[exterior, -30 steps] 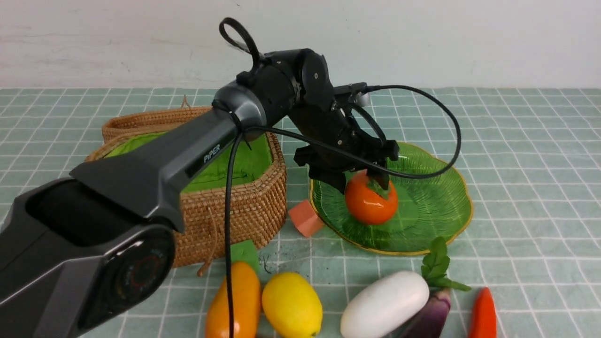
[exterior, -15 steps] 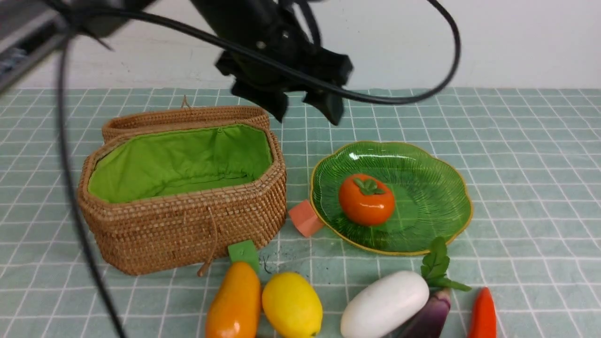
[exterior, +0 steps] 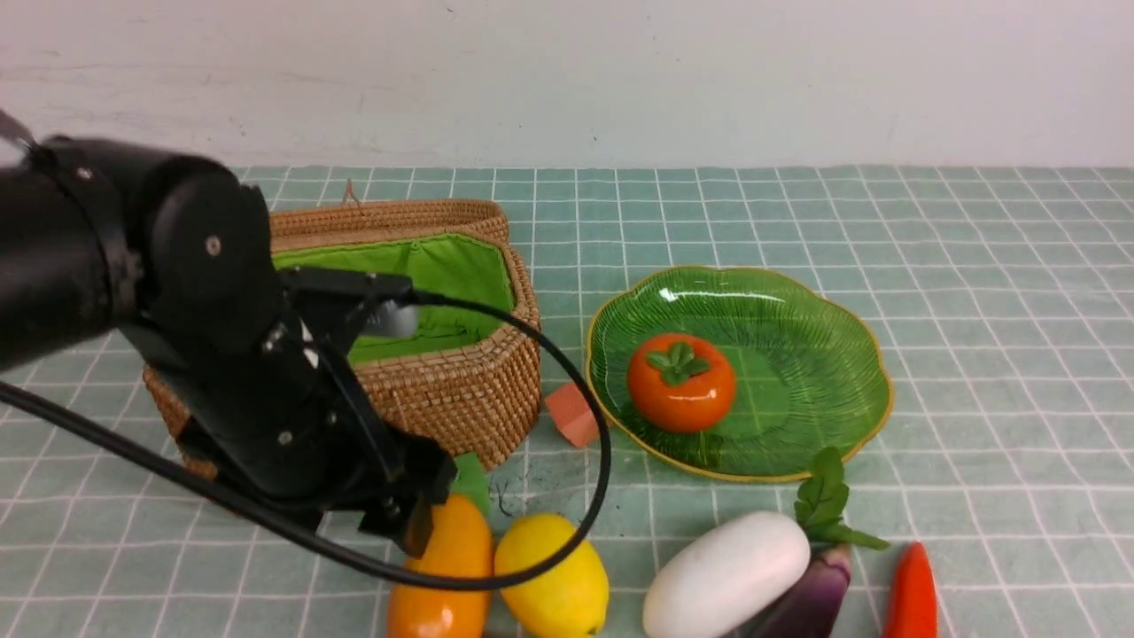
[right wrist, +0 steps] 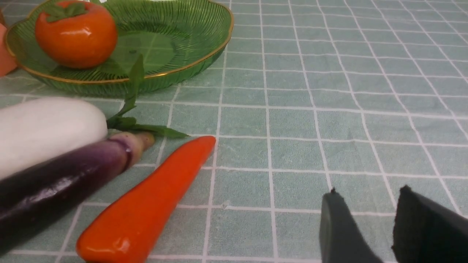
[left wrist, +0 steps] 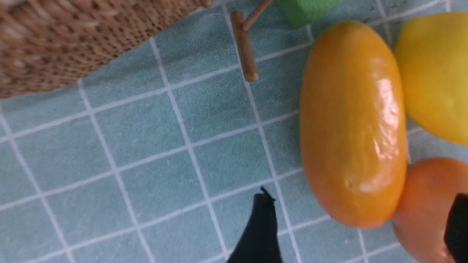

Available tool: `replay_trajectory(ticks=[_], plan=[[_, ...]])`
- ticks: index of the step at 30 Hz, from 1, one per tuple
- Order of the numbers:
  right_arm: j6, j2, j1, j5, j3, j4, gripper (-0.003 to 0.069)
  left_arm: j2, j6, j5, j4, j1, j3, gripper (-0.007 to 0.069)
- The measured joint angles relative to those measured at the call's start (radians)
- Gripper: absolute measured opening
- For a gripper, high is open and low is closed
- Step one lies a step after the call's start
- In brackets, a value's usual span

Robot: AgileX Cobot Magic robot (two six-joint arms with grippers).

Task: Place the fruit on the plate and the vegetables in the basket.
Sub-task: Grab the mango with your left arm and place it on the right plate

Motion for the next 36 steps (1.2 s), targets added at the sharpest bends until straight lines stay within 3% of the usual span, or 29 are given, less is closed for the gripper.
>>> replay_trajectory(ticks=[8, 16, 21, 25, 29, 34, 36], plan=[[0.0, 0.0, 0.0, 0.0, 0.0, 0.0, 0.0241, 0.133, 0.001, -0.127, -0.072, 0.0, 0.013, 0.0598], [0.0, 0.0, 0.0, 0.0, 0.0, 0.0, 0.0241, 0.196, 0.003, -0.142, -0.072, 0.0, 0.013, 0.051], [0.0, 0.0, 0.0, 0.0, 0.0, 0.0, 0.0241, 0.163, 0.002, -0.046, -0.061, 0.0, -0.024, 0.051], [0.0, 0.0, 0.0, 0.0, 0.0, 0.0, 0.0241, 0.085, 0.002, 0.112, -0.054, 0.0, -0.129, 0.051], [0.0, 0.0, 0.0, 0.0, 0.0, 0.0, 0.0241, 0.039, 0.003, 0.174, -0.07, 0.0, -0.271, 0.051], [0.0, 0.0, 0.0, 0.0, 0.0, 0.0, 0.0241, 0.055, 0.072, 0.023, -0.219, 0.0, -0.493, 0.051], [0.0, 0.0, 0.0, 0.0, 0.0, 0.0, 0.0241, 0.123, 0.182, -0.14, -0.34, 0.0, -0.576, 0.051]])
